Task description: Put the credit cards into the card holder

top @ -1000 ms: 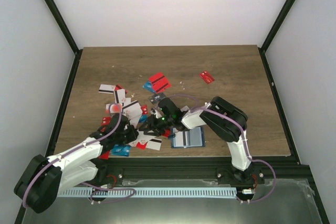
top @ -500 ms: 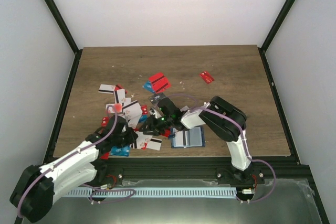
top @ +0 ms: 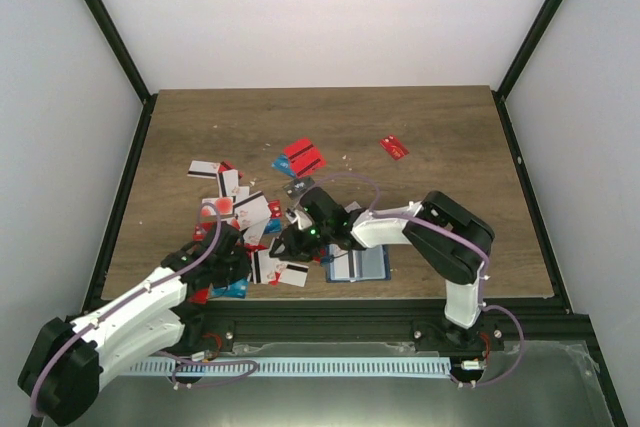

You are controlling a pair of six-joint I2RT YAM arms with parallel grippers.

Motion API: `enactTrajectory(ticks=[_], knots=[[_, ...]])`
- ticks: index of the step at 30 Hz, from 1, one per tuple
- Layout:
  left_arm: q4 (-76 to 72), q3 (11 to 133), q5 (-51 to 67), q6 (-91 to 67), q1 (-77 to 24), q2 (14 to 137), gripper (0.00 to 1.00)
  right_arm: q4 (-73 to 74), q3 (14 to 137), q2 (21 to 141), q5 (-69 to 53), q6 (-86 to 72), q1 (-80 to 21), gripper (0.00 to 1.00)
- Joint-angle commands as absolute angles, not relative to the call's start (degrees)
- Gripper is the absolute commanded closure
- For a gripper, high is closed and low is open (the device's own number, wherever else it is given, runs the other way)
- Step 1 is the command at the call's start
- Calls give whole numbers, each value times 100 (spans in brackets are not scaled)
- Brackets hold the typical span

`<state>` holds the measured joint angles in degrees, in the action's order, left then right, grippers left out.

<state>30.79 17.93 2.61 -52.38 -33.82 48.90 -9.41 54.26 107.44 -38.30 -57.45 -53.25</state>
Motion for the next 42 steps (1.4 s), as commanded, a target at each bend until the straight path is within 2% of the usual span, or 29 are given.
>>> enactTrajectory(ticks=[1, 18, 25, 31, 37, 42], knots=[[3043, 1711, 226, -5299, -3451, 4985, 93, -722, 5265, 10686, -3550, -5616, -5647, 63], [2754, 1482, 412, -5427, -3590, 5036, 93, -1002, 5457, 11191, -3712, -5680, -5770, 65], [2661, 1455, 448, -5423, -3612, 5096, 93, -1090, 5488, 11281, -3745, -5723, -5771, 74], [2547, 1386, 535, -5465, -3630, 5089, 93, -1145, 5536, 11379, -3796, -5735, -5774, 76], [2531, 1362, 542, -5477, -3636, 5071, 93, -1100, 5554, 11360, -3766, -5725, -5777, 88], [2547, 1362, 489, -5484, -3639, 5063, 93, -777, 5550, 11256, -3598, -5597, -5774, 92]])
